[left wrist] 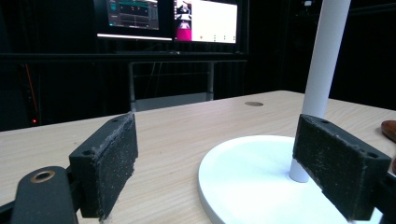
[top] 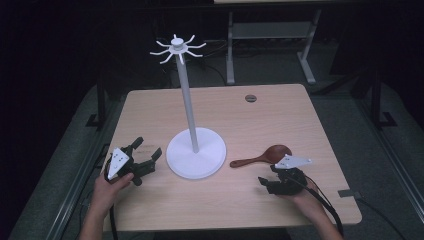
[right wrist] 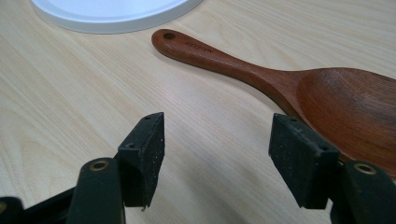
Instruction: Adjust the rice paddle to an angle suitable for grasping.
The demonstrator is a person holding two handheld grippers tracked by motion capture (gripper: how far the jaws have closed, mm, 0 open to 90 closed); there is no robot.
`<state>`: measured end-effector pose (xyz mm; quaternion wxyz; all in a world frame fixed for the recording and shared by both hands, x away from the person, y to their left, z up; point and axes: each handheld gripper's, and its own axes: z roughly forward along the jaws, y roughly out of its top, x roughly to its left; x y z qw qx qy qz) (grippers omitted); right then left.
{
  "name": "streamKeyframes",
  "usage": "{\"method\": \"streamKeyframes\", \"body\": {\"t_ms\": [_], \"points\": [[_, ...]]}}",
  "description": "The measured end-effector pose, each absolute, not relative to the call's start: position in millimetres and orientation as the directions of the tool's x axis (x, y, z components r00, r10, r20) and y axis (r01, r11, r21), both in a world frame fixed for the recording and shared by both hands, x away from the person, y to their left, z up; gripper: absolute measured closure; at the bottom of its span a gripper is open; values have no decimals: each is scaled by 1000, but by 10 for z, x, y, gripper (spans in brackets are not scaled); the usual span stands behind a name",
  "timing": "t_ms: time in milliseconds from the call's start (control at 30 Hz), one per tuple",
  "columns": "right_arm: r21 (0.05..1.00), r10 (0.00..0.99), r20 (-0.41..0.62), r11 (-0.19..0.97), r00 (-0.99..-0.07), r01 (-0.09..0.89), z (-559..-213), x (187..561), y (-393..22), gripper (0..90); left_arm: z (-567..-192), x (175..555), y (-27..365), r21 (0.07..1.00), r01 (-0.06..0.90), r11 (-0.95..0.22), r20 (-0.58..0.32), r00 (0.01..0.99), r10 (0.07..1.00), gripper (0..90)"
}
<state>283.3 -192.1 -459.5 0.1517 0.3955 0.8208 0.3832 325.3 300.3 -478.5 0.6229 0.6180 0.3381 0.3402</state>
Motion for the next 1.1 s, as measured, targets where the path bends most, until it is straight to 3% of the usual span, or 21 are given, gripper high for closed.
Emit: {"method": "streamKeyframes", "body": {"t_ms": [100,300,333,500,733,1100], "points": [[752,763,63,388,-643,534,-4598,2842,-1928,375,-4787,3253,3002,1000,-7,5,0,539,842,134],[761,758,89,367,-646,535,-4598,2862,-1944,497,-4784,3251,3008,1000,-4,4,-1,535,845,134],[770,746,95,364,-659,524,-4593,2866,-1956,566,-4784,3250,3009,1000,-2,4,-3,533,846,134],[783,730,101,361,-676,507,-4602,2897,-1952,661,-4785,3250,3009,1000,-3,4,-2,531,847,134],[814,708,108,340,-698,471,-4609,3004,-1852,896,-4785,3247,3017,1000,-3,12,-8,535,845,134],[850,639,149,308,-754,428,-4642,3091,-1630,897,-4784,3250,3006,1000,-4,5,-2,535,845,134]]}}
